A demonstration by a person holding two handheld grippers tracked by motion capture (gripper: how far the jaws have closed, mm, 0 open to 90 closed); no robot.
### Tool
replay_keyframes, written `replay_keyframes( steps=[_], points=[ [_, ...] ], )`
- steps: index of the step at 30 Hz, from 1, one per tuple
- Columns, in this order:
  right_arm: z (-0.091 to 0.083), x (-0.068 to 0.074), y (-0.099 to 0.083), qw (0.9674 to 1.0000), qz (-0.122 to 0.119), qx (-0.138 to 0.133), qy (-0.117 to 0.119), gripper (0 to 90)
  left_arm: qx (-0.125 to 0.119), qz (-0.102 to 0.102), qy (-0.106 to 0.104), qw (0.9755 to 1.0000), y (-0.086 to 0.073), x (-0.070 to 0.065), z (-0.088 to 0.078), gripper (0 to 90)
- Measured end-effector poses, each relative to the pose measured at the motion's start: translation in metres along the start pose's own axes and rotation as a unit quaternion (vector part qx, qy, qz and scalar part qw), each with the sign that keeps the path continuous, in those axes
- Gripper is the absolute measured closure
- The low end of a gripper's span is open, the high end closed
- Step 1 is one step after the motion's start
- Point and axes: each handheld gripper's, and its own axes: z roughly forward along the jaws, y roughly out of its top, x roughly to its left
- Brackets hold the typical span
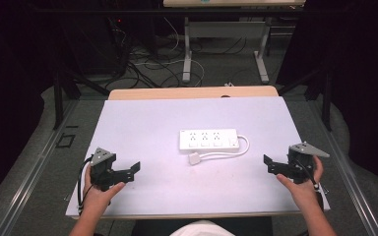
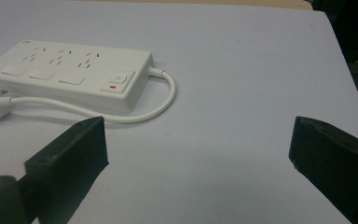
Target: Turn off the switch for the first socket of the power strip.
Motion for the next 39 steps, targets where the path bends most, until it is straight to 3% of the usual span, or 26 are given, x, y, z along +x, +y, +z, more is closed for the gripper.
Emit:
replay_keyframes(
  steps=[7,16,19,23,26,28,39],
  points=[
    [-0.002,-0.001,0.001,1.0000,0.002,-0.004,-0.002,16.3,0.004,0.000,-0.003,1.0000,0.000,-0.003,0.003,0.3],
    [-0.002,-0.001,0.003,0.9999,0.012,0.005,0.001,39.9,0.004,0.004,-0.003,1.0000,-0.001,-0.005,0.001,0.3],
    [0.000,0.001,0.003,0.9999,0.005,0.005,-0.009,46.5,0.003,0.006,-0.004,1.0000,-0.001,-0.005,0.001,0.7],
    [0.000,0.005,0.005,0.9999,0.007,0.016,-0.001,51.6,0.004,0.012,-0.005,0.9999,-0.002,-0.007,0.000,0.8],
    [0.000,0.010,0.009,0.9995,-0.009,0.031,0.009,59.8,0.006,0.012,-0.006,0.9999,-0.002,-0.008,-0.001,0.8],
    [0.004,0.013,0.009,0.9997,-0.011,0.020,0.011,65.7,0.007,0.012,-0.005,0.9999,-0.003,-0.008,-0.001,0.9],
    [0.012,0.027,0.018,0.9970,-0.022,0.045,0.059,88.0,0.005,0.011,-0.001,0.9999,-0.004,-0.007,-0.003,1.0]
  ],
)
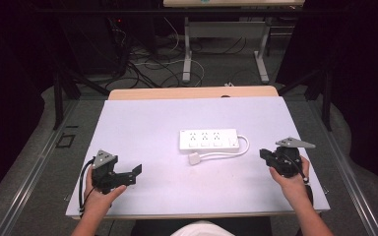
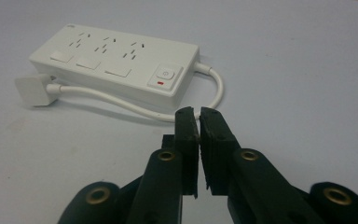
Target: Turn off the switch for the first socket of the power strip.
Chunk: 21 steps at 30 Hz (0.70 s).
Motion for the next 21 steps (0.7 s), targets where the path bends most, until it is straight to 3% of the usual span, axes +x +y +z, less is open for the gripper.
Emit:
replay_keyframes(
  steps=[7,21],
  points=[
    [0.004,0.004,0.006,0.9996,-0.020,0.013,0.012,90.0,0.004,-0.001,-0.001,1.0000,-0.001,0.000,0.000,1.0],
    [0.013,0.017,0.021,0.9989,-0.036,0.019,0.022,90.0,0.002,-0.005,0.000,1.0000,0.000,0.001,-0.001,1.2]
  ],
)
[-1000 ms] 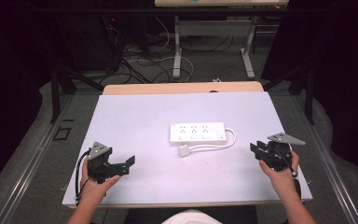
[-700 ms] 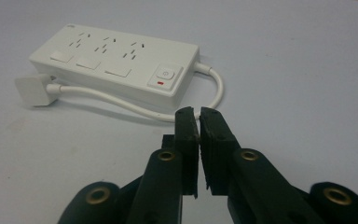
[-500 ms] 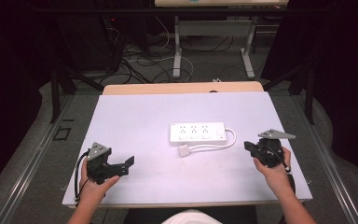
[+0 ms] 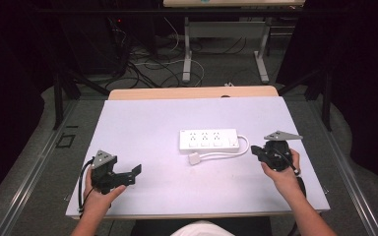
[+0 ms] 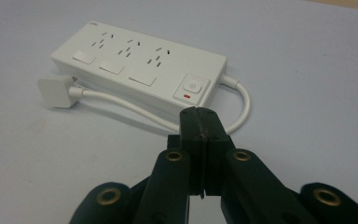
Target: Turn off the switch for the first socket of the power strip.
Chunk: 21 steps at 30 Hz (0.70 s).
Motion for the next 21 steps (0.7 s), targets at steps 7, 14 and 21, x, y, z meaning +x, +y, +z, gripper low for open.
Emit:
replay_keyframes(
  steps=[7,14,21],
  points=[
    [0.006,0.005,0.011,0.9999,-0.006,0.003,0.010,90.0,-0.002,0.000,0.000,1.0000,0.000,0.000,0.000,1.2],
    [0.015,0.011,0.021,0.9996,-0.011,0.011,0.024,90.0,-0.003,-0.003,0.002,1.0000,0.000,0.000,-0.001,1.3],
    [0.023,0.015,0.033,0.9990,-0.015,0.024,0.036,90.0,-0.007,-0.003,0.003,1.0000,0.000,-0.002,-0.001,1.5]
  ],
)
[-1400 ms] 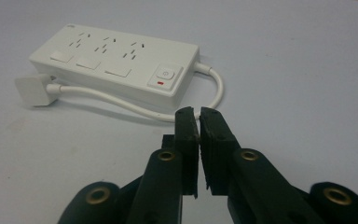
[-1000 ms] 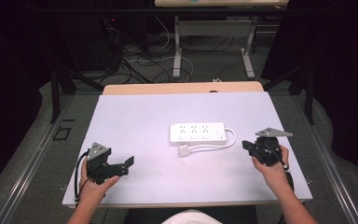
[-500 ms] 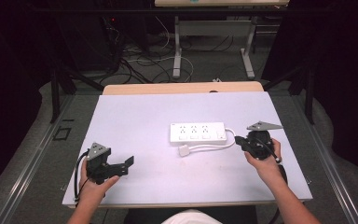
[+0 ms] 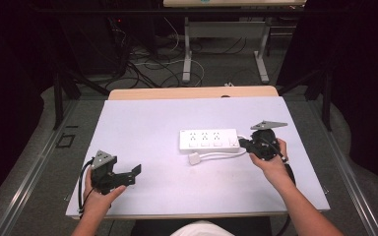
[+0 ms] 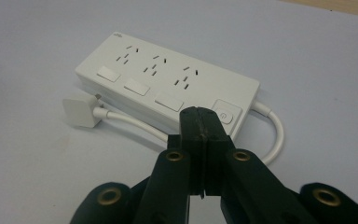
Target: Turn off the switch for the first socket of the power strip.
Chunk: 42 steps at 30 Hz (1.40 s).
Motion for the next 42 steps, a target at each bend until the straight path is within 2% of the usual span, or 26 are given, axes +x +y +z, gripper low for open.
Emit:
replay_keyframes(
  steps=[4,8,19,25,30,42],
  points=[
    [0.009,0.002,0.006,0.9999,-0.010,0.011,0.002,90.0,0.004,0.001,0.001,1.0000,0.000,0.001,0.001,1.5],
    [0.021,0.003,0.008,0.9996,-0.006,0.028,0.007,90.0,0.003,0.002,0.001,1.0000,0.000,0.001,0.000,1.5],
    [0.042,0.010,0.020,0.9989,-0.016,0.042,0.013,90.0,0.007,0.001,0.000,1.0000,0.000,0.002,0.001,1.5],
    [0.051,0.012,0.025,0.9985,-0.011,0.052,0.014,90.0,0.005,0.000,0.001,1.0000,0.000,0.002,0.000,1.5],
    [0.059,0.016,0.028,0.9984,-0.018,0.051,0.015,90.0,0.004,0.000,0.002,1.0000,0.000,0.003,0.000,1.5],
    [0.073,0.022,0.030,0.9971,-0.021,0.072,0.014,90.0,0.004,0.002,0.003,1.0000,0.000,0.003,0.000,1.5]
  ],
)
